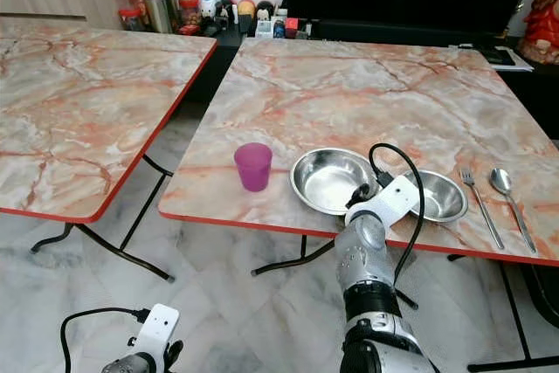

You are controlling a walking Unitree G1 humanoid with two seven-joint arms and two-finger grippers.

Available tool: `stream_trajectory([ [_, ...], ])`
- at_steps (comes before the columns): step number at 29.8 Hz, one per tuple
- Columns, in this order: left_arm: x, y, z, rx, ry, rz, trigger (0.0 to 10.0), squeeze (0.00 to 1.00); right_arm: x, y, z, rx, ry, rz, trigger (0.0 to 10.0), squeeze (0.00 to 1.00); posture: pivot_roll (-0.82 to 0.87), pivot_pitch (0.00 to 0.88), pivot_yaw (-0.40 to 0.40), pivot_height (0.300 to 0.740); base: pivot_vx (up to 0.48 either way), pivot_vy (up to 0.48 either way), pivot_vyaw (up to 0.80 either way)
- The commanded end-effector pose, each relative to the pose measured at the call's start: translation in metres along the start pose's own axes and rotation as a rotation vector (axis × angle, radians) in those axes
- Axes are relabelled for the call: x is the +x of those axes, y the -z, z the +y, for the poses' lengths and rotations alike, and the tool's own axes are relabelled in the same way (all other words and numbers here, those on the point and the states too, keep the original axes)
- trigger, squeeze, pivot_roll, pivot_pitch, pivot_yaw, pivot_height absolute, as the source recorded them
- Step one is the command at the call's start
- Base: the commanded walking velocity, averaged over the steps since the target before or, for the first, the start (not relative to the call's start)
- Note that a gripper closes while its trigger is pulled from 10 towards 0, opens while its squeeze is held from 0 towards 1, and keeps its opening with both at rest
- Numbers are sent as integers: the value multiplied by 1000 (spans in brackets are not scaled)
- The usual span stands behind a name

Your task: Setting the table

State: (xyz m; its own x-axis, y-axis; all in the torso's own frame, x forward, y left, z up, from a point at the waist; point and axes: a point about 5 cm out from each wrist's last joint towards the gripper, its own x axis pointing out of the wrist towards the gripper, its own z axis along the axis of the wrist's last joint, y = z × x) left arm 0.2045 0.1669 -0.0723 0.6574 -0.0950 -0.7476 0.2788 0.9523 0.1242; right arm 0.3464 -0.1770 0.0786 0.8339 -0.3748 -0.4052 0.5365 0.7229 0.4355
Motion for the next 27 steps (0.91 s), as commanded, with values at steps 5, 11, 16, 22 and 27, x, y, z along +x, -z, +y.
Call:
stream_trajectory([
  [5,0,-1,0,-18,-7,5,10000,0,3,1,4,6,-10,36,9216,0,-38,0,-20,736,0,0,0],
  [11,0,0,-1,-21,-5,8,10000,0,3,3,4,2,-16,44,0,0,-36,0,-22,736,0,0,0],
  [16,0,1,-2,-21,0,14,10000,0,4,3,5,6,-18,47,0,0,-35,0,-20,736,0,0,0],
  [22,0,1,-2,-20,2,13,10000,0,3,3,6,11,-18,48,0,0,-35,0,-21,736,0,0,0],
  [27,0,1,-2,-20,5,16,10000,0,4,4,6,12,-16,48,0,0,-34,0,-20,736,0,0,0],
])
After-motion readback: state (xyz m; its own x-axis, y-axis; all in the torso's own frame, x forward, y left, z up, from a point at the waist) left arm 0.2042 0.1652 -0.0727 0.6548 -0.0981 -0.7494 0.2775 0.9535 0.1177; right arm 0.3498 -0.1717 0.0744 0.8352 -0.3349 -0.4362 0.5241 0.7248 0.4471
